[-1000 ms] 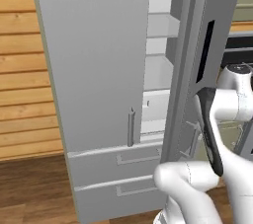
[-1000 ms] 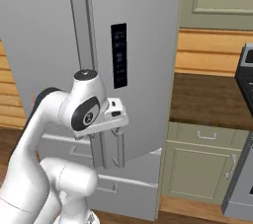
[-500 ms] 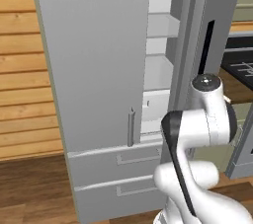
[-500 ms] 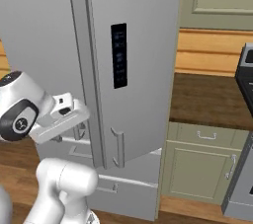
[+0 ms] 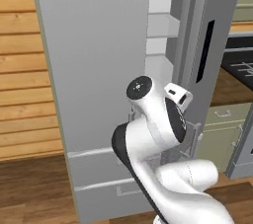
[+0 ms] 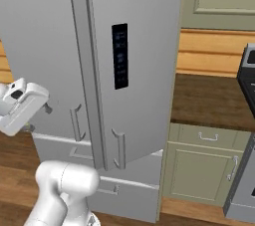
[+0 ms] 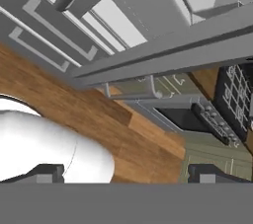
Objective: Take the strawberry from the fridge and place it on top of the pancake, located on the dining counter.
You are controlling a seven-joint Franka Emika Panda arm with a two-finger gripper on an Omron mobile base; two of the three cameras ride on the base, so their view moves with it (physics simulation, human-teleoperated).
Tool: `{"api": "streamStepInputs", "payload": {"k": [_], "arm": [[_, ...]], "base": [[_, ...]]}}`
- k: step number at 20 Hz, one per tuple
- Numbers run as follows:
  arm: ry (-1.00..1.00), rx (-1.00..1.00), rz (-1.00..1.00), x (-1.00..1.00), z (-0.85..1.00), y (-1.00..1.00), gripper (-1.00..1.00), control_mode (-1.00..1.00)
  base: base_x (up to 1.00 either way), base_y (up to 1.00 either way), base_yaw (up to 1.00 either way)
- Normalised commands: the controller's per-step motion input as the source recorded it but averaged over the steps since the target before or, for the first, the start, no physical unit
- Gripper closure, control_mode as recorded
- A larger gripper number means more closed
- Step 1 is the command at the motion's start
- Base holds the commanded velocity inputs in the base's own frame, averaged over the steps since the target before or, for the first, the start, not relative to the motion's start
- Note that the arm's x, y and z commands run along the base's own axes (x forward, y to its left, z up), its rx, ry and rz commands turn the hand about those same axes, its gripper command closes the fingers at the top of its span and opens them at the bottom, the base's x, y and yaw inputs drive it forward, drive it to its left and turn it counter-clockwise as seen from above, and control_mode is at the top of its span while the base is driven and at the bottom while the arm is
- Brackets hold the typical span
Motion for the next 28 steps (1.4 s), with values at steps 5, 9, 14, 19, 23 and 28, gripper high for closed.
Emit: {"api": "streamStepInputs", "payload": {"k": [5,9,14,19,23,28], "arm": [[0.00,-0.17,0.02,0.64,0.15,0.36,-1.00,-1.00],[0.00,-0.14,0.01,0.68,0.00,0.09,-1.00,-1.00],[0.00,-0.04,0.00,0.59,0.00,-0.04,-1.00,-1.00],[0.00,-0.03,0.00,0.63,0.00,-0.07,-1.00,-1.00],[-0.05,-0.01,0.00,0.49,0.00,-0.21,-1.00,-1.00],[-0.06,0.00,0.03,0.53,0.00,-0.22,-1.00,-1.00]], "base": [[0.00,0.00,0.00],[0.00,0.00,0.00],[0.00,0.00,0.00],[0.00,0.00,0.00],[0.00,0.00,0.00],[0.00,0.00,0.00]]}}
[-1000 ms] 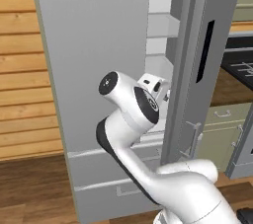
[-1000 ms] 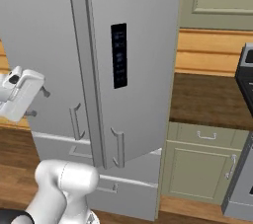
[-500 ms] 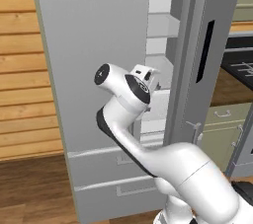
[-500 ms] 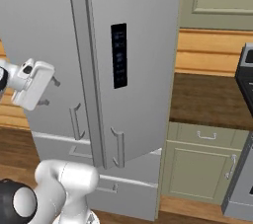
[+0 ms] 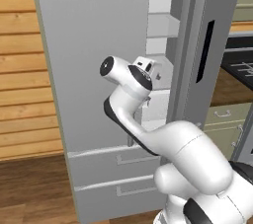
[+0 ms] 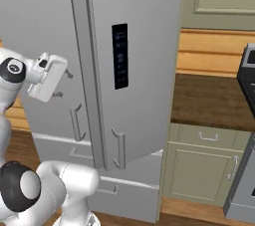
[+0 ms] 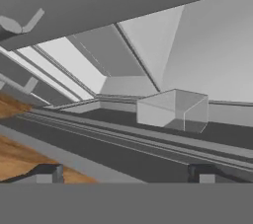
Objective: Take the strawberry from the fridge and place it on top of the pancake, located on the dining counter.
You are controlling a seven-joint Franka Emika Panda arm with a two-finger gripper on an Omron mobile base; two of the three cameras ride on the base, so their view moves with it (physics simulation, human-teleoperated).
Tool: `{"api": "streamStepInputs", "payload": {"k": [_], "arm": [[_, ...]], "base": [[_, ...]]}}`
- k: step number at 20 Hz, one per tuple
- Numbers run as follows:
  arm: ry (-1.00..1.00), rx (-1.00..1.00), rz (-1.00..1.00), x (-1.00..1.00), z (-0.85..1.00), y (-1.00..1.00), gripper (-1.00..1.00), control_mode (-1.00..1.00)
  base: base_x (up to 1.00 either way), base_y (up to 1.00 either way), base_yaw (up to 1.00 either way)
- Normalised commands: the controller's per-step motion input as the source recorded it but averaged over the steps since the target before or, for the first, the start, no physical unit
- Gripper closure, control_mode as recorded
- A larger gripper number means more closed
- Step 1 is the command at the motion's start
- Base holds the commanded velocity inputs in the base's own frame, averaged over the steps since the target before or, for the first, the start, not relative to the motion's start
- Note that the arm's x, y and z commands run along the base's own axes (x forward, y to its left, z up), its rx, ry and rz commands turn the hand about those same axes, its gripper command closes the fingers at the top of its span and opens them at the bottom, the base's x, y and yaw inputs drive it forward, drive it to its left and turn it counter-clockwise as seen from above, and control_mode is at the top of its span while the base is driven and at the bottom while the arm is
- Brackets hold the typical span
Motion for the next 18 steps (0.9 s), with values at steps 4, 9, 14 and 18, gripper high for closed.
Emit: {"api": "streamStepInputs", "payload": {"k": [4,9,14,18], "arm": [[-0.10,0.00,0.03,0.27,0.01,-0.34,-1.00,-1.00],[-0.12,0.00,0.04,0.08,0.03,-0.30,-1.00,-1.00],[-0.07,0.00,0.03,0.08,0.02,-0.26,-1.00,-1.00],[-0.01,-0.01,0.00,0.01,0.12,-0.26,-1.00,-1.00]], "base": [[0.00,0.00,0.00],[0.00,0.00,0.00],[0.00,0.00,0.00],[0.00,0.00,0.00]]}}
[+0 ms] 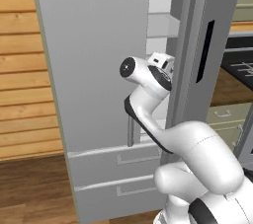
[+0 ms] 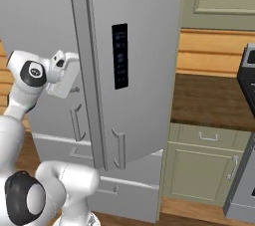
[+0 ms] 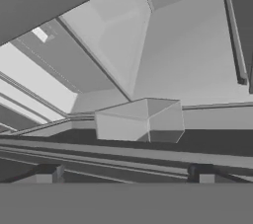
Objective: Take the strawberry from the fridge and place it on top of the pancake, located on the dining counter.
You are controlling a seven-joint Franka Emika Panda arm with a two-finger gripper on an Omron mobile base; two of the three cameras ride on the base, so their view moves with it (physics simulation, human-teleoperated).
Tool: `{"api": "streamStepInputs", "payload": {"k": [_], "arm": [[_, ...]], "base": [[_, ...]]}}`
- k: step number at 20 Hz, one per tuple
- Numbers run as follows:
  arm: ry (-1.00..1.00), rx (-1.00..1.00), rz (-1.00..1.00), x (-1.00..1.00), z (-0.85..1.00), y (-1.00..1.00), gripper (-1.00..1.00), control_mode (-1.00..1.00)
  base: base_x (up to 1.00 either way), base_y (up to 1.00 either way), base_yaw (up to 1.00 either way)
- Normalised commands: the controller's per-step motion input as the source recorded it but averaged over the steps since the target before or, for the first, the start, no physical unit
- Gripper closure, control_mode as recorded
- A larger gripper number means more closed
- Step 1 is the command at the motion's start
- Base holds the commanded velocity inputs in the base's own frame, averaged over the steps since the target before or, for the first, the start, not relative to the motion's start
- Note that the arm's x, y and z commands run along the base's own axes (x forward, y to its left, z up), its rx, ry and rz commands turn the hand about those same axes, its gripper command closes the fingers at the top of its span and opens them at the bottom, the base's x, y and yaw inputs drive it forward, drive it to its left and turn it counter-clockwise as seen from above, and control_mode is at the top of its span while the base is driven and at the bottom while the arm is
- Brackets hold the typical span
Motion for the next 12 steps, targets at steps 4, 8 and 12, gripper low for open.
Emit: {"api": "streamStepInputs", "payload": {"k": [4,8,12], "arm": [[0.00,-0.01,0.00,0.00,0.16,-0.32,-1.00,-1.00],[-0.05,0.00,0.00,-0.28,0.26,-0.41,-1.00,-1.00],[-0.06,0.00,0.00,-0.70,0.28,-0.56,-1.00,-1.00]], "base": [[0.00,0.00,0.00],[0.00,0.00,0.00],[0.00,0.00,0.00]]}}
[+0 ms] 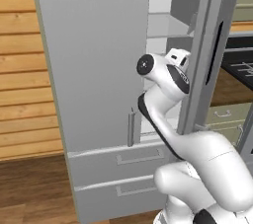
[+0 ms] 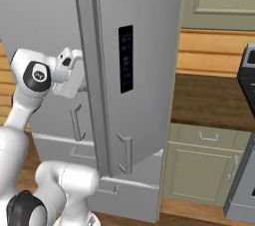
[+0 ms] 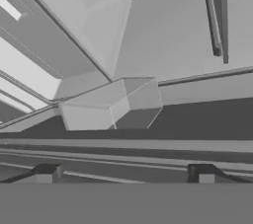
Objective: Take the strawberry from the fridge and place it on top of the pancake, located on the dining counter.
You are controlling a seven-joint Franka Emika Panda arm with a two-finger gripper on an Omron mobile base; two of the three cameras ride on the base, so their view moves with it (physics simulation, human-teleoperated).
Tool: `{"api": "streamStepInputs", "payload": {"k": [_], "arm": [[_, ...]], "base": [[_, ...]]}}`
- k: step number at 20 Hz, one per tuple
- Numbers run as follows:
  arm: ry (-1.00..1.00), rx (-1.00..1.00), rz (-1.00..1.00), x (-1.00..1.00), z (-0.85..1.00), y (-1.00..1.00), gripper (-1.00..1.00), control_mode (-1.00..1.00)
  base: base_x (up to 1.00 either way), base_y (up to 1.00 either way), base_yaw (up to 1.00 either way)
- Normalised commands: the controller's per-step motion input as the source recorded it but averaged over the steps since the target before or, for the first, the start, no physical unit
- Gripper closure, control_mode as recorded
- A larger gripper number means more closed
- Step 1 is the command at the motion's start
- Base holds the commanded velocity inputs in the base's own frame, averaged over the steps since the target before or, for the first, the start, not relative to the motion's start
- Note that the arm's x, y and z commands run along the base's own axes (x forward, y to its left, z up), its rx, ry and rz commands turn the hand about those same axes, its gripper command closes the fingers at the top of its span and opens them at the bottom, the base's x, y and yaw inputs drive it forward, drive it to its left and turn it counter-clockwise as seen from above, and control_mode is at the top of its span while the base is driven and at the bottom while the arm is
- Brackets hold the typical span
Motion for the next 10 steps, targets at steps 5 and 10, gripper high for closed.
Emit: {"api": "streamStepInputs", "payload": {"k": [5,10], "arm": [[-0.01,0.00,-0.02,-0.58,0.17,-0.79,-1.00,-1.00],[0.00,0.00,-0.02,-0.16,0.07,-0.99,-1.00,-1.00]], "base": [[0.00,0.00,0.00],[0.00,0.00,0.00]]}}
